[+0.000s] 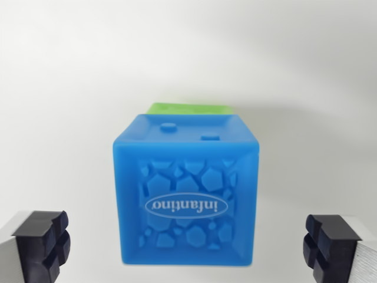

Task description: Stack cube

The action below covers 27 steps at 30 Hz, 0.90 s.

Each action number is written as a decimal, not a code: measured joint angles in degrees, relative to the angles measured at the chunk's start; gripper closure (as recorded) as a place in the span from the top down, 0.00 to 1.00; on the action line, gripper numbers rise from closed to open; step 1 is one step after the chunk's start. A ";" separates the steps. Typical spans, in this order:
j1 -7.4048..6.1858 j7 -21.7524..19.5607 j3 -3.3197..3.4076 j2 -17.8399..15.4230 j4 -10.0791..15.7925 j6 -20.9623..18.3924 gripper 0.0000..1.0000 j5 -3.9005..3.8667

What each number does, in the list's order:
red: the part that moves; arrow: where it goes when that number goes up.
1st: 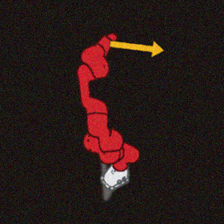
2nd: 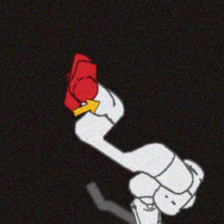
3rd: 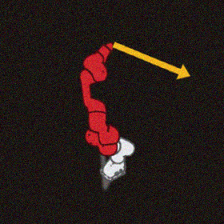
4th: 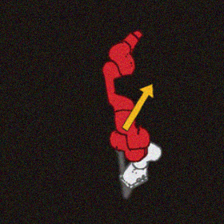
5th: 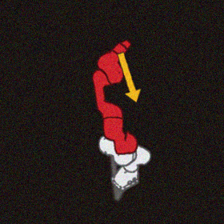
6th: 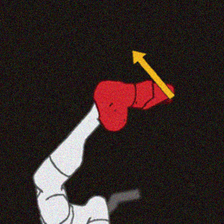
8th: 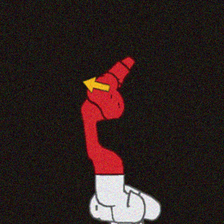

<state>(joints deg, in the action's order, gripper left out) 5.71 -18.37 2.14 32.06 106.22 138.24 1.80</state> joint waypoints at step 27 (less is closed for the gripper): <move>-0.06 -0.22 0.15 -9.85 -2.09 -11.84 1.00 -0.45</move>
<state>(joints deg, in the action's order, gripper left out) 5.66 -18.59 2.28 22.21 104.13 126.40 1.35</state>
